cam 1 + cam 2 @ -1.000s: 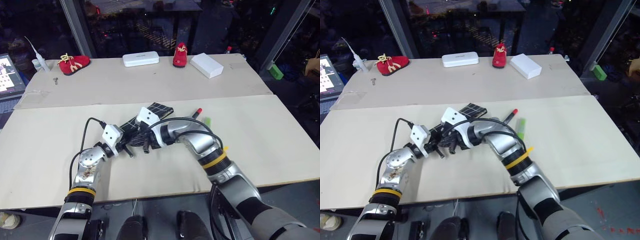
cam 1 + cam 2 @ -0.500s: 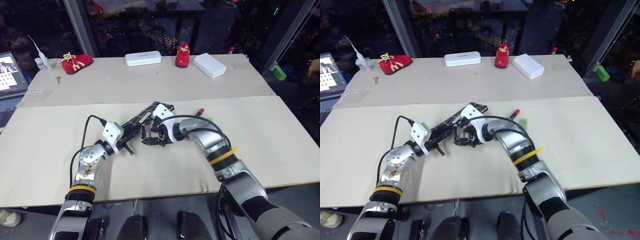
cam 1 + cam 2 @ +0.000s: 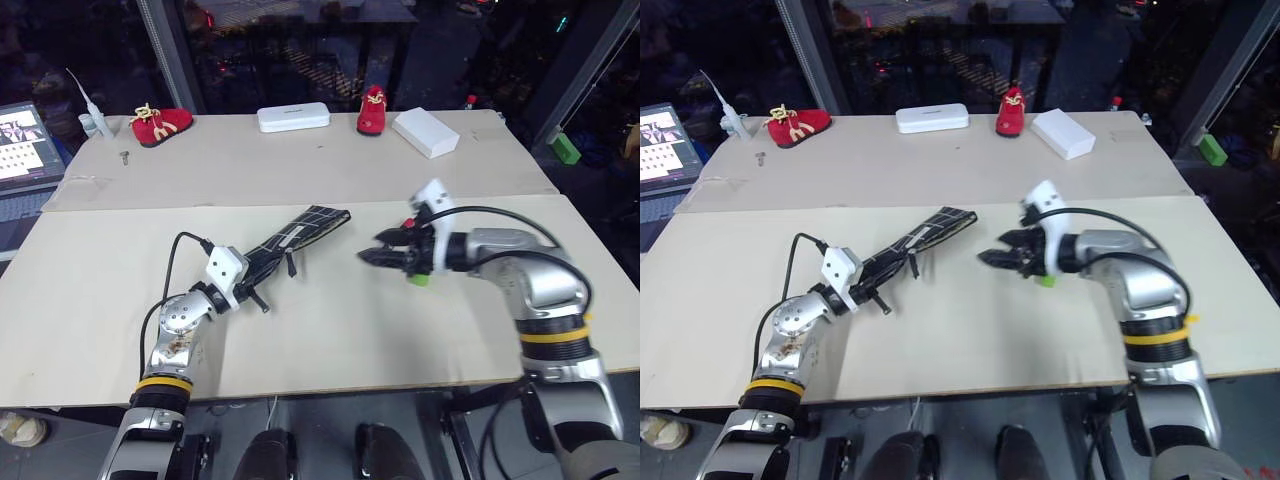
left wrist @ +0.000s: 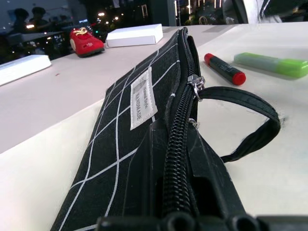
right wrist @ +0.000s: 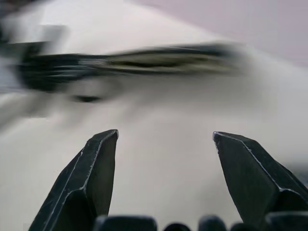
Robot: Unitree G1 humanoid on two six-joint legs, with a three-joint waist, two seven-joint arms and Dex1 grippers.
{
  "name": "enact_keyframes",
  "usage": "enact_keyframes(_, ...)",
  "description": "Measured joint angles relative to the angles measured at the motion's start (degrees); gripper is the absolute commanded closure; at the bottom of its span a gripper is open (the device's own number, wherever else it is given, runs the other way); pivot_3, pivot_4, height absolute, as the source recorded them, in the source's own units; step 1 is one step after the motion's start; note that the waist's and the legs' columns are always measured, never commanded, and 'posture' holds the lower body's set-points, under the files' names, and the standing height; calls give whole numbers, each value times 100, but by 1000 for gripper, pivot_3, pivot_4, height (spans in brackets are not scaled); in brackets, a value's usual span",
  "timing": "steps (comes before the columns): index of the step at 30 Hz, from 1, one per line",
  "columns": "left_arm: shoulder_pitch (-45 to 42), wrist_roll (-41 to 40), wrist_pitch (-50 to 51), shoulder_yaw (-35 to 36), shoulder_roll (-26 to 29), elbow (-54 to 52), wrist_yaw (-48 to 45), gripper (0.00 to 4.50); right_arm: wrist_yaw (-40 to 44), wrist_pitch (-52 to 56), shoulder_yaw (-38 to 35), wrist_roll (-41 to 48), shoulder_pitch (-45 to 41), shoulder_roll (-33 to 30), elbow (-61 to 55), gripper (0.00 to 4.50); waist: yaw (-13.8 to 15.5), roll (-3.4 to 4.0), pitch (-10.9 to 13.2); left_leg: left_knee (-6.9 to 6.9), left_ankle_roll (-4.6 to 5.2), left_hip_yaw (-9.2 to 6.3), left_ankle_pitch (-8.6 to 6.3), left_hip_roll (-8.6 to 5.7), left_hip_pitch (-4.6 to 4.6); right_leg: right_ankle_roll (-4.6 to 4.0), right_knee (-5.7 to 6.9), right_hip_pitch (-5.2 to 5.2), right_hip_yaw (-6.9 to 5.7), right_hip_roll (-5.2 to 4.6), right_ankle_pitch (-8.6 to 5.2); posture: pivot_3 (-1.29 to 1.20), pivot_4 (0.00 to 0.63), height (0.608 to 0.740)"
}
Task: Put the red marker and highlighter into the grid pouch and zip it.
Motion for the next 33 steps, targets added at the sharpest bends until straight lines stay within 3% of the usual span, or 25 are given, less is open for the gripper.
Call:
enact_keyframes(3,47,-1,-7,2,2,10,-10,4500,-873,593,-400,-219,528,42,-341,984,4,0,0,-1,0,-1,0,4,0,-3,1,-2,1,5,-2,0,150,740)
enact_keyframes(9,45,2,-21,-75,-120,38,-71,4500,-1783,1003,-389,-292,673,634,-457,984,-41,0,0,3,1,4,1,0,12,-2,5,7,14,4,-2,0,150,740)
enact_keyframes(19,55,3,-58,-73,-161,74,-68,4500,-2650,982,-336,-579,613,891,-44,984,-34,0,0,3,1,2,0,-2,4,1,0,6,11,6,-4,0,150,740)
enact_keyframes(29,125,3,-34,-78,-234,40,18,4500,-2942,693,-219,-678,295,1245,653,984,-68,0,0,3,1,3,1,-1,17,1,5,13,16,9,-4,0,150,740)
enact_keyframes(33,138,2,-9,-78,-234,1,40,4500,-3138,409,-190,-777,257,1289,877,1981,-64,-1,-1,3,1,2,1,1,18,1,4,15,15,10,-4,0,150,740)
